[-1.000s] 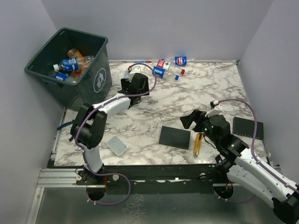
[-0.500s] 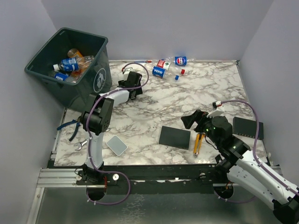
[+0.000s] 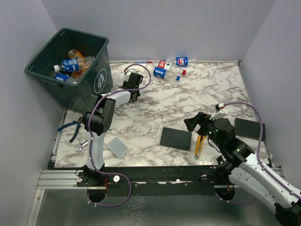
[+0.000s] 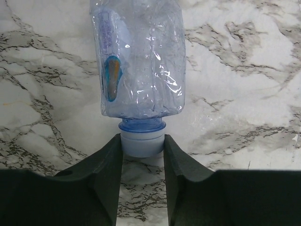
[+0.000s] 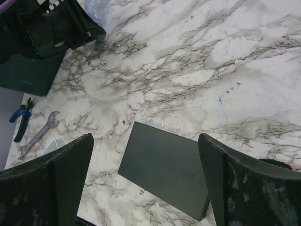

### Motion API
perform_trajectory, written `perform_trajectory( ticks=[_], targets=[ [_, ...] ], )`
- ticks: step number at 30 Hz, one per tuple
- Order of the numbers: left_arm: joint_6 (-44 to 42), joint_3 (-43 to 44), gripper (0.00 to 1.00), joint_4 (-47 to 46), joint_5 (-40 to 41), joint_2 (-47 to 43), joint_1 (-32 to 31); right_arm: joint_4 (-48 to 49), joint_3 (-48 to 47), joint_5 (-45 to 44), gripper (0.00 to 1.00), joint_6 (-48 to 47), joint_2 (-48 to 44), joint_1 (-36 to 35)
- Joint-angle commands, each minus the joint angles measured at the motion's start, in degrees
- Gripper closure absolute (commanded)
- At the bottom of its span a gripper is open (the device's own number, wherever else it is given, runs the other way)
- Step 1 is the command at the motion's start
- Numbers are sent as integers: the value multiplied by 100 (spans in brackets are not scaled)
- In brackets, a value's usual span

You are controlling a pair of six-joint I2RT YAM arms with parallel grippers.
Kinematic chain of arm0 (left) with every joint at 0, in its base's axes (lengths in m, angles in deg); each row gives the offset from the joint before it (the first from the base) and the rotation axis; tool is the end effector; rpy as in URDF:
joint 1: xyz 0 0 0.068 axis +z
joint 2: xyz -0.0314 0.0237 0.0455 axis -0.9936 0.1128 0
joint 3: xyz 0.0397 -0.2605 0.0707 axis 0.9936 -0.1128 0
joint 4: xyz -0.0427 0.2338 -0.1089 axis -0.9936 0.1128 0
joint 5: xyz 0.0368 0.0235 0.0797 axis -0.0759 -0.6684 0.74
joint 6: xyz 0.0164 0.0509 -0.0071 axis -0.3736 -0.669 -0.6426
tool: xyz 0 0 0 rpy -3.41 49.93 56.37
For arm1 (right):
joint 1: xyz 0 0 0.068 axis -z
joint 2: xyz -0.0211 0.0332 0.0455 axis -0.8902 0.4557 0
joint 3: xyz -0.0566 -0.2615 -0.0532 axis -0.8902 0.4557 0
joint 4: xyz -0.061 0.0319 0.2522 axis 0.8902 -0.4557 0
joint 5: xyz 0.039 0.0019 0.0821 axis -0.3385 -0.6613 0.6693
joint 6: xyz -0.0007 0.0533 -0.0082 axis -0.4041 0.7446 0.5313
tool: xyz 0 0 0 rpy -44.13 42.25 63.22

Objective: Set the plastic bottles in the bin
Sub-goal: Pick up the plastic bottle at the center of the board.

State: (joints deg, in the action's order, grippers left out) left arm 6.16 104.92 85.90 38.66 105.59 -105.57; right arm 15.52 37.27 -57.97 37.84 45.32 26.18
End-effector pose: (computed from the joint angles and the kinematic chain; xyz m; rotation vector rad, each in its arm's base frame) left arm 0.4306 -0.1604 0.1531 -0.2214 2.2676 0.0211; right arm 0.1277 0.0849 0.2563 0.1900 1.9401 0.6569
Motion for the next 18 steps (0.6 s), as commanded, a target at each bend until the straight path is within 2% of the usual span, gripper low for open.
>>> perform_trajectory(
  ticks=[1,4,9,13,18],
  targets=[
    [-159,-40,68,-78,8,159,42,-545,-241,-232,4,94,-242,-9],
    [-249,-168,78,-208,-18,83,42,-680,-157,-336,4,94,-484,-12],
    [-194,-530,100,-409,-343,-314,-2,-657,-134,-478,4,-20,-599,-10],
    [-219,-874,100,-519,-545,-947,-235,-668,-384,-569,4,-317,-466,-11],
    [-530,-1508,100,-546,-599,-2213,-870,-943,-1095,-716,4,-1051,-287,-10]
  ],
)
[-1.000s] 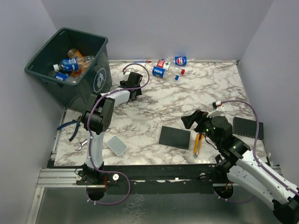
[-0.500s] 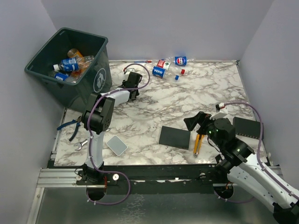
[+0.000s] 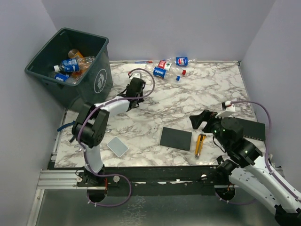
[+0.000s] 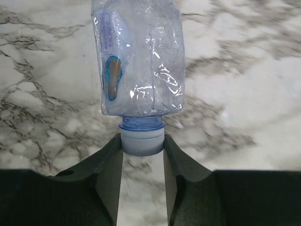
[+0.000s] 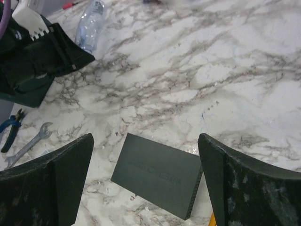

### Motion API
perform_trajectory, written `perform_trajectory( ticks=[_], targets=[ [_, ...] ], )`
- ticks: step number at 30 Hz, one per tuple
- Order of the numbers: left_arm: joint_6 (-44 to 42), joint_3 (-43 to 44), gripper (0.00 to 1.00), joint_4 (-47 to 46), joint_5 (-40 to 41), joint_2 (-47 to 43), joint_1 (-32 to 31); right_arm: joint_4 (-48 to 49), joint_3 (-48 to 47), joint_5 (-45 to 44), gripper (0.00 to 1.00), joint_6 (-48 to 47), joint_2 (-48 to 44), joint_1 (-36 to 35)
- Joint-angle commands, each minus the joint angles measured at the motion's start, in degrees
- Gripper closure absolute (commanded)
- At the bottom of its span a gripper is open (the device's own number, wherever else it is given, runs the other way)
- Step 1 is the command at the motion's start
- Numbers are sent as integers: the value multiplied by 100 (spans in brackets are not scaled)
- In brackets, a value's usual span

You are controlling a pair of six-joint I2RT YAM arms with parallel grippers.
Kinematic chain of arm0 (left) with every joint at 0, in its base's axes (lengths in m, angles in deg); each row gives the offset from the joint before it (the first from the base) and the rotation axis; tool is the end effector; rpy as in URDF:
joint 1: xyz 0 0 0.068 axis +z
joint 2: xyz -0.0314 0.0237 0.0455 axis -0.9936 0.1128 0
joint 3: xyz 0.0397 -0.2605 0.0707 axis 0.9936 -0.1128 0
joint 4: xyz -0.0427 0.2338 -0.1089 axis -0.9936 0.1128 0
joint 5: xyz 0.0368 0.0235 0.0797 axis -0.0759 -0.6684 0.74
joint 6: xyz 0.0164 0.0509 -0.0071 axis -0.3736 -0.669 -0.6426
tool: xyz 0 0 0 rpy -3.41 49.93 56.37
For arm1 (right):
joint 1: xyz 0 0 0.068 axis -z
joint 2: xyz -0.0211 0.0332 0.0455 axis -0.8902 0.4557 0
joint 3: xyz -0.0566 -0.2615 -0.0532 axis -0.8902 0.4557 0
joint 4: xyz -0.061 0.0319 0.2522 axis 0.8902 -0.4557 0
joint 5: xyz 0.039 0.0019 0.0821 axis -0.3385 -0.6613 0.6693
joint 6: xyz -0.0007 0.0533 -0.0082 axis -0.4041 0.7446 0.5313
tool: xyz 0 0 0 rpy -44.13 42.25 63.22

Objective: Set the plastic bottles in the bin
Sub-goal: Pick up the plastic bottle at the center of the board.

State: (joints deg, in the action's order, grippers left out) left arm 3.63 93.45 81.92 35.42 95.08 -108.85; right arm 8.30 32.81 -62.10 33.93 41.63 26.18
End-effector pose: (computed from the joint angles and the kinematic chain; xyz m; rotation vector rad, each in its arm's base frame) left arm 0.3828 -0.1689 0.1741 -0.0887 2.2473 -0.0739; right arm 0.1162 0.0733 0.2789 0.1742 1.9024 0.5571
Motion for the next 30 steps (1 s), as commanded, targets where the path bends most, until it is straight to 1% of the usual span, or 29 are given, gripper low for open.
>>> perform_trajectory(
  ticks=[1,4,7,11,14,18,25,27,30],
  targets=[
    [-388,-485,100,-142,-272,-1440,-717,-278,-799,-292,4,-760,118,-12],
    [-741,-910,100,-125,-336,-2252,-1199,-374,-1169,-209,4,-952,200,-12],
    [-1131,-1433,100,-120,-426,-3033,-1547,-465,-1486,-110,4,-1115,261,-7],
    [-1526,-2127,100,-96,-675,-4080,-1727,-966,-2328,-162,4,-1460,464,-4],
    [-1938,-2461,100,-101,-879,-4702,-1807,-1228,-2909,193,4,-1563,816,-11],
    [-2590,-2790,100,-131,-1160,-5110,-1955,-1203,-3064,647,4,-1389,1286,-7],
    [-3469,-3254,100,-212,-1103,-5453,-2564,-841,-3242,1121,3,-1388,1729,-11],
    [-3909,-3496,100,-315,-1166,-5640,-2826,-778,-3325,1440,2,-1453,1948,-12],
    [-4626,-3834,100,-531,-1154,-5964,-3208,-1015,-3599,1972,2,-1612,2433,-9]
  ],
)
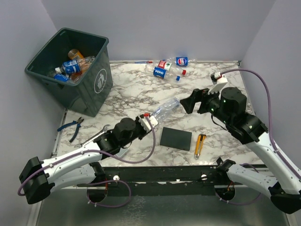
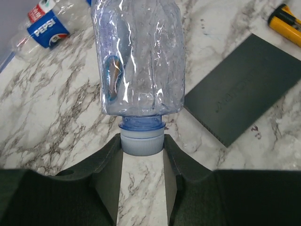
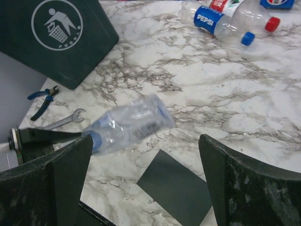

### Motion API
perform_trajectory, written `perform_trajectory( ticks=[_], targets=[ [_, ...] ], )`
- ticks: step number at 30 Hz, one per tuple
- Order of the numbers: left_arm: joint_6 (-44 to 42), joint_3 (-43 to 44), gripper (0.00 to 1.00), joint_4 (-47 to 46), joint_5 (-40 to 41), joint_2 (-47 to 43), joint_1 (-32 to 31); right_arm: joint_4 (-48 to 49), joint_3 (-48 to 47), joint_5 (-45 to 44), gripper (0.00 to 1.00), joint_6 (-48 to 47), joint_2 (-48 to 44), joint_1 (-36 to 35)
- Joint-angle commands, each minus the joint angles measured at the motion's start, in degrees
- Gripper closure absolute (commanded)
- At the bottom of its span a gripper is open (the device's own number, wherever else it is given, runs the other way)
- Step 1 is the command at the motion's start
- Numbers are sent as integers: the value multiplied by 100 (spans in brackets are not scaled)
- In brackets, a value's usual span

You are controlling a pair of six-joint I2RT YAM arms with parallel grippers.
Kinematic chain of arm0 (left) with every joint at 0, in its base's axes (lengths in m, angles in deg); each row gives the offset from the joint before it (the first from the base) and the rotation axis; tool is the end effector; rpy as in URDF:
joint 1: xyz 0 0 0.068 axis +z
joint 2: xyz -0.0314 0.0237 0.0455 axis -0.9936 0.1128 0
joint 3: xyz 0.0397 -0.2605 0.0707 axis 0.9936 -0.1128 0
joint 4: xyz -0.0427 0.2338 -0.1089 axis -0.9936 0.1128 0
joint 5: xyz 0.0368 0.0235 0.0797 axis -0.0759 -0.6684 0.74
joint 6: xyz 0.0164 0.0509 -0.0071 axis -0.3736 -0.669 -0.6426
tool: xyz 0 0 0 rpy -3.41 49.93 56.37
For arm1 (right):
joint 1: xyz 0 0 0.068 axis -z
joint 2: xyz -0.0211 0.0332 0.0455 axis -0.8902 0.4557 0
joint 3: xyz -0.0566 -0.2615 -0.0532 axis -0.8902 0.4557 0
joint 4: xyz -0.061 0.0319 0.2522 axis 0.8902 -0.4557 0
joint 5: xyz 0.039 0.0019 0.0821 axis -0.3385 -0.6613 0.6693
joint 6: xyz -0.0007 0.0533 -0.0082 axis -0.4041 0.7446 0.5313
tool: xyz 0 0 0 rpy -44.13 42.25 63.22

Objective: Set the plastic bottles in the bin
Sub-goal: Pick up the plastic bottle at the center of the board.

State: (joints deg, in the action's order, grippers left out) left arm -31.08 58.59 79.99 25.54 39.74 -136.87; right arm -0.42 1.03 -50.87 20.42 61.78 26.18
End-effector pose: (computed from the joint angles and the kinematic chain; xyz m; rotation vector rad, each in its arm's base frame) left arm 0.1374 -0.1762 0.2656 0.9633 1.6502 -0.3380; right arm 0.1474 0.1050 0.4021 -0.1794 1.8686 0.5951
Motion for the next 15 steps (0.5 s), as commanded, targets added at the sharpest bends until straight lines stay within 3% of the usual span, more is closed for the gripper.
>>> perform_trajectory(
  ticks=[1,8,11,15],
  targets=[
    [-1421,-424,100,-365,-197,-534,-501,-230,-495,984,2,-327,516,-11],
    [-3653,-865,100,-333,-1182,-1426,-748,-864,-711,2392,2,-1526,876,-11],
    [-4472,-656,100,70,-1593,-1359,-748,-1015,-614,2968,3,-1714,956,-11],
    [-5399,-362,100,731,-1406,-1059,-823,-1072,-444,3636,3,-1921,950,-19]
  ],
)
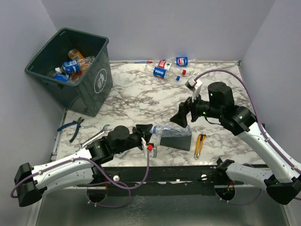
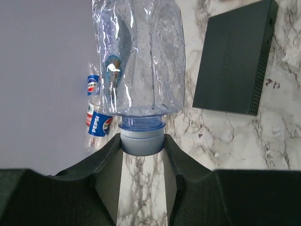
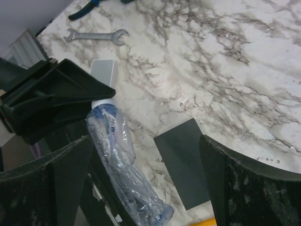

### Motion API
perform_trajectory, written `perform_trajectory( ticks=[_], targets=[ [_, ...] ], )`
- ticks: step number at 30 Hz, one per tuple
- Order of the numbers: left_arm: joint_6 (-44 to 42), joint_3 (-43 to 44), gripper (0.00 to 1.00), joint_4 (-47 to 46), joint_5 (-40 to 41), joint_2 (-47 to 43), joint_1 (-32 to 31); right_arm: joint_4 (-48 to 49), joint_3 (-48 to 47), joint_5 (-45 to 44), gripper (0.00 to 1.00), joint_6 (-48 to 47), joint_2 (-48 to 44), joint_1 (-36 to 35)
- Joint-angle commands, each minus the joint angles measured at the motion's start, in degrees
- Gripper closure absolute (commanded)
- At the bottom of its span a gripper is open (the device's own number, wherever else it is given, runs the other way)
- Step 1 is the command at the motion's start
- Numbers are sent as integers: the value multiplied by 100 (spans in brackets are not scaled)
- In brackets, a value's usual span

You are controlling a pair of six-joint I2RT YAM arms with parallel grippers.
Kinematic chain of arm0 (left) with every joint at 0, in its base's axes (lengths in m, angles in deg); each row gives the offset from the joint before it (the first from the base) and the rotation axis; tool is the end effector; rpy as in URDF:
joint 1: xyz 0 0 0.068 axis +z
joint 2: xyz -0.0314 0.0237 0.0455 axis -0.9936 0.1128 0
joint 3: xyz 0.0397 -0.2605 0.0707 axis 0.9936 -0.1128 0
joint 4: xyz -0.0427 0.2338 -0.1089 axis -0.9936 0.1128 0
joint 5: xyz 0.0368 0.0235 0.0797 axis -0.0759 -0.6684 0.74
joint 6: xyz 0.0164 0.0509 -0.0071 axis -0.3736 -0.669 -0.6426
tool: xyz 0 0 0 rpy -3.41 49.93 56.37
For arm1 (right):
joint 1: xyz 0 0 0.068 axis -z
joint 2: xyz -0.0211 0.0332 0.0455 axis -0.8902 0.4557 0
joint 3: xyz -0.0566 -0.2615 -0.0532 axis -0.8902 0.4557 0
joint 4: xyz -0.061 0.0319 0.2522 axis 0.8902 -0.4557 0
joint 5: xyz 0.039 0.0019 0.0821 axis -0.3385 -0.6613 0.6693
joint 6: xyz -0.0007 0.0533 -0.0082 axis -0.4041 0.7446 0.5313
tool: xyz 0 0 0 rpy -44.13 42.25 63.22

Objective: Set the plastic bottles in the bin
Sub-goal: Pick up the plastic bottle at the center of the board.

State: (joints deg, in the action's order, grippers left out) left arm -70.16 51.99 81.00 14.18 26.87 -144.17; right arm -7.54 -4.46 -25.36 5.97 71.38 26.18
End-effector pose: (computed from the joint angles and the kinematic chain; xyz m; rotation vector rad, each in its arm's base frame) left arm 0.0883 -0.1611 0.2637 1.5293 0.9691 -0.1519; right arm 0.1658 0.1383 0.3918 -0.7572 1.9609 0.8000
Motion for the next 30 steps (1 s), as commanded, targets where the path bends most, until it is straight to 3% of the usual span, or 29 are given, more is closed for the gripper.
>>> perform_trajectory(
  ticks=[1,8,13,23,27,30],
  targets=[
    [-1739,289,100,642,-182,233,-153,-343,167,1228,3,-484,10,-18],
    [-2856,451,100,617,256,347,-220,-380,379,1634,3,-529,297,-51],
    [-2994,568,100,546,263,394,-220,-249,650,1888,6,-353,562,-115],
    [-2982,639,100,545,243,393,-223,15,1143,1571,12,-273,455,-356],
    [-2803,712,100,440,63,401,-220,204,1284,1534,19,-238,480,-391],
    [-2684,769,100,377,-46,410,-224,347,1341,1468,33,-235,462,-433]
  ],
)
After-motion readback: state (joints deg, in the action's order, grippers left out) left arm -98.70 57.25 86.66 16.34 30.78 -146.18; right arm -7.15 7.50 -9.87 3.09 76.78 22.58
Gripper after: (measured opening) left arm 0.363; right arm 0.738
